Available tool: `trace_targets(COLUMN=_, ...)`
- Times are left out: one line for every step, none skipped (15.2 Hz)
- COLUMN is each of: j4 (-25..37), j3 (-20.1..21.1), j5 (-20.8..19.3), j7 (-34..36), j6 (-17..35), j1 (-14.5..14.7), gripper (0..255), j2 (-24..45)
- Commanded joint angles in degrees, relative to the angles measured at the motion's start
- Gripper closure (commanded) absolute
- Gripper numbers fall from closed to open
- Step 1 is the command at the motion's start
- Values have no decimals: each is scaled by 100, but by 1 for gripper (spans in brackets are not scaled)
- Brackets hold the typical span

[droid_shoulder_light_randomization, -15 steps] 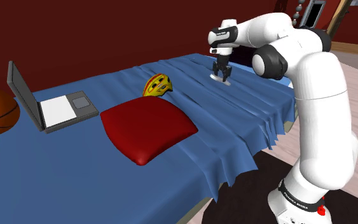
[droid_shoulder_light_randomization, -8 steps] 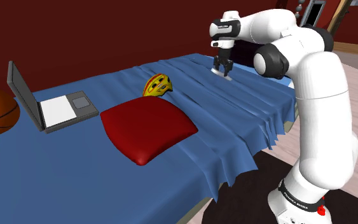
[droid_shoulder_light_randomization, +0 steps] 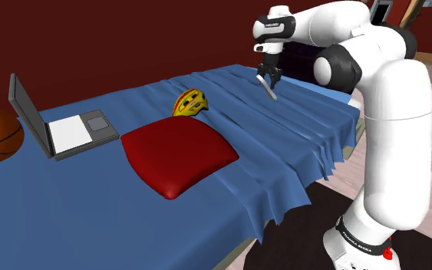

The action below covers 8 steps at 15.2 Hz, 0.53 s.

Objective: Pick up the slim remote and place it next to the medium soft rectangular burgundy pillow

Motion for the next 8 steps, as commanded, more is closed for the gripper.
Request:
trace_targets(j4=-628, j3=-50, j5=-242, j7=204, j6=229, j1=359, gripper=255, j2=-463)
trace_targets(j4=-929, j3=-60, j5=-376, j7=337, j6=333, j1=537, gripper=255, j2=-701)
trace_targets(j4=-1213, j3=-64, j5=-512, j7=481, j6=427, j1=705, gripper=255, j2=-935)
trace_targets(j4=-1482, j3=-57, j5=-650, j7=633, j6=512, j1=861, gripper=255, j2=-1165)
trace_targets(j4=-1736, j3=-39, j5=-788, j7=794, j6=589, j1=1005, gripper=255, j2=-1392)
trace_targets(j4=-1979, j3=-11, j5=-926, j7=962, j6=656, j1=1137, gripper=255, j2=-1614)
trace_targets(j4=-2209, j3=26, j5=-1062, j7=1136, j6=716, j1=1257, gripper=255, j2=-1832)
trace_targets(j4=-2429, j3=71, j5=-1194, j7=1313, j6=767, j1=1368, gripper=255, j2=-2045)
